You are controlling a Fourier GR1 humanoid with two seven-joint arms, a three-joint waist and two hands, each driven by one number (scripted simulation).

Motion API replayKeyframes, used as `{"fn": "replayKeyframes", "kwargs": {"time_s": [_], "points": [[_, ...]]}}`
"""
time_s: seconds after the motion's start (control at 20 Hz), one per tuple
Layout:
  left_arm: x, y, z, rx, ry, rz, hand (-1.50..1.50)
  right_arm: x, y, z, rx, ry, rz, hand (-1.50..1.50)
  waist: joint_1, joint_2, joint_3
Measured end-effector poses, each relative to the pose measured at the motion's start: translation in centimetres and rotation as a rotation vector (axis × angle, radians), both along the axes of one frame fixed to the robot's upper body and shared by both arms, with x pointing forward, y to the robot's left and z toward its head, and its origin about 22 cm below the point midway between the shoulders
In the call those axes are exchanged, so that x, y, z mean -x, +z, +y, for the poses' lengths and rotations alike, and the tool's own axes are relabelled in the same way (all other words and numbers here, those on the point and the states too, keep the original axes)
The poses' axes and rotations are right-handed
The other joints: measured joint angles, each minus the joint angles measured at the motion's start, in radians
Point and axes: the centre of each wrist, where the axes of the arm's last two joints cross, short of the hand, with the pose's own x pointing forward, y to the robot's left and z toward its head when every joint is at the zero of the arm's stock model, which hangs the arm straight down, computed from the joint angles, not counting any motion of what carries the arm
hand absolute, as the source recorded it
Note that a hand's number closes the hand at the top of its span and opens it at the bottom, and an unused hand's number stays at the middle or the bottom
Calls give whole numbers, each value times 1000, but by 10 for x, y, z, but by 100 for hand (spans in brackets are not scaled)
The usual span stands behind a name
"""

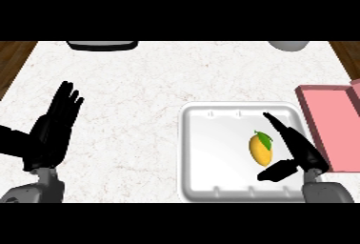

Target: Pick the lemon from the tray and place it in the cardboard box

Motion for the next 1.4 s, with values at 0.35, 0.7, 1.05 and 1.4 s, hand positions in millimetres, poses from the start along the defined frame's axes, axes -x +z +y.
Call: {"fn": "replayKeyframes", "kwargs": {"time_s": [0.35,0.7,1.05,1.4], "points": [[1,-5,-8,3,-1,-3,0,-6,2,10,63,63,-73,150,1,-1,-1],[-2,-4,-9,4,-2,-3,0,-12,7,47,164,84,-150,150,3,-1,-1],[-7,1,-10,-1,-26,-4,0,-27,27,164,402,118,-235,150,25,1,-1],[-7,-5,-10,0,-19,-8,0,-24,63,230,503,150,-388,150,17,1,-1]]}}
